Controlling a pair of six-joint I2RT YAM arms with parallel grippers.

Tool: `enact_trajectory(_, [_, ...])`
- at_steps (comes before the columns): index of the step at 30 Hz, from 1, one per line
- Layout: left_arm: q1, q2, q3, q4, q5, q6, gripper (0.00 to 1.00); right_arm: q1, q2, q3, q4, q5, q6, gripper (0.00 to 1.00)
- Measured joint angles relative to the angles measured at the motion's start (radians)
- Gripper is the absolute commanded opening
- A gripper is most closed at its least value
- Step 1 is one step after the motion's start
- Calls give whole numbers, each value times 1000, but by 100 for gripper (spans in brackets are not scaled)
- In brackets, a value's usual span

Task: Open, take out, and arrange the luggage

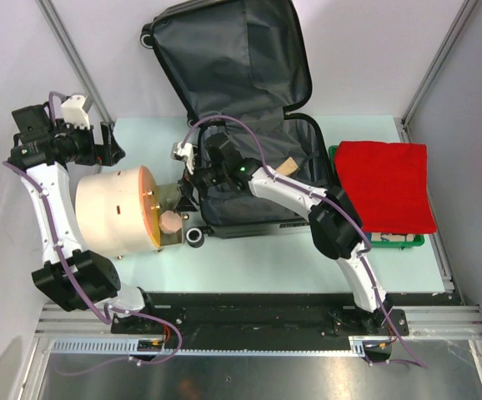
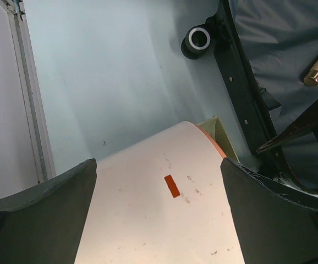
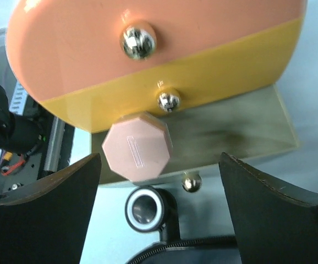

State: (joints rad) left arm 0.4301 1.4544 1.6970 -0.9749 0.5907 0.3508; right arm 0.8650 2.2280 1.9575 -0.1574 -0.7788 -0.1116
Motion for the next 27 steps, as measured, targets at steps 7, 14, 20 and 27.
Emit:
enact_trajectory(7, [0, 0, 0, 0, 0, 0, 100, -6, -46, -120, -7, -2, -98, 61])
enact_trajectory(14, [0, 0, -22, 0, -3, 2, 100, 29, -43, -116, -5, -17, -142, 72])
enact_trajectory(20, [0, 0, -29, 0, -3, 2, 100, 52, -30, -67, -42, -40, -266, 58])
enact_trajectory(27, [0, -1, -29, 0, -3, 2, 100, 69, 10, -37, -188, -40, -436, 61])
